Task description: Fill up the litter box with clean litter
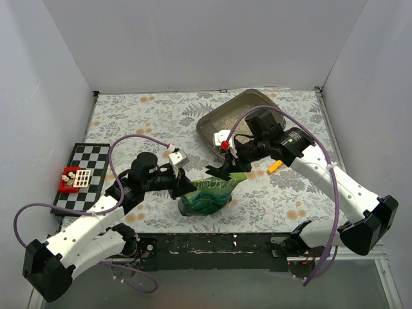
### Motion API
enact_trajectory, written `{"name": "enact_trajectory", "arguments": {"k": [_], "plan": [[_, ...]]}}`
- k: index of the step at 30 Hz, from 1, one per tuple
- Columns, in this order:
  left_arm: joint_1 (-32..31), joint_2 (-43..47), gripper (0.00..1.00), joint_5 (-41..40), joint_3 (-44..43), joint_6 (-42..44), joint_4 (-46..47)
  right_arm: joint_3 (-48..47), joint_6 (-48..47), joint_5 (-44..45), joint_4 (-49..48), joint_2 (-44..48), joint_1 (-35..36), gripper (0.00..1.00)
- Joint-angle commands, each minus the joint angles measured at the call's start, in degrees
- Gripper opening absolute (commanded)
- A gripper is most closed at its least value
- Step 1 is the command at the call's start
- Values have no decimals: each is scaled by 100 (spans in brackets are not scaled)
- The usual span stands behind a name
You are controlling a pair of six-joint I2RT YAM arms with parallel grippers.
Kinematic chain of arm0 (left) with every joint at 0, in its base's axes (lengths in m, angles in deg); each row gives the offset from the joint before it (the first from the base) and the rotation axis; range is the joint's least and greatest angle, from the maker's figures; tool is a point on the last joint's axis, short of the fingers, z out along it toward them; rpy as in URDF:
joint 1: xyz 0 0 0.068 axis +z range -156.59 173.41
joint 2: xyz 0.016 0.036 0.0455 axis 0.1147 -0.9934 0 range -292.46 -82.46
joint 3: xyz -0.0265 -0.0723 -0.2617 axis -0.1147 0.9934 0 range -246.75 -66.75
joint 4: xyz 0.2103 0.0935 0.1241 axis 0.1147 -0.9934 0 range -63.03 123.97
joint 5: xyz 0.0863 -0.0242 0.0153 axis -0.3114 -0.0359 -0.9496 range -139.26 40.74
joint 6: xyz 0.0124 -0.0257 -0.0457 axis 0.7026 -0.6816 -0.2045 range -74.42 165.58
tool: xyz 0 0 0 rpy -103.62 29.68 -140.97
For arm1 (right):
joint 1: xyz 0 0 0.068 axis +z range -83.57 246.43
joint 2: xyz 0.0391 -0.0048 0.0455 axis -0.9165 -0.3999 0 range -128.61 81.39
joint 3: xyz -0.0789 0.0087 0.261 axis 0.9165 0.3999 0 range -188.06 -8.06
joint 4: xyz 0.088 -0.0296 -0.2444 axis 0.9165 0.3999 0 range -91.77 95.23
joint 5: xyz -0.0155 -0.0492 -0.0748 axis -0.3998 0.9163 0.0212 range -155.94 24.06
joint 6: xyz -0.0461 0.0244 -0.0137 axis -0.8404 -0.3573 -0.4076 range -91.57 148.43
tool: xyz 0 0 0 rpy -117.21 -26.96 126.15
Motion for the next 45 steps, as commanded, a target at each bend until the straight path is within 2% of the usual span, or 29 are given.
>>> {"name": "enact_trajectory", "arguments": {"k": [1,7,16,31,41,45], "plan": [[-49,113,0,-114,108,37,124,85,-226,-212,-123,-146,102,1],[-40,157,0,-272,91,45,123,138,-340,-10,123,-286,182,1],[-58,131,0,-370,-24,63,106,216,-402,851,677,-453,322,1],[-66,219,0,-369,-270,212,203,717,-314,1212,598,-717,480,1],[-84,175,0,-422,-314,230,211,674,-42,1221,501,-954,639,1],[-84,157,0,-466,-305,221,211,516,221,1265,396,-981,630,27]]}}
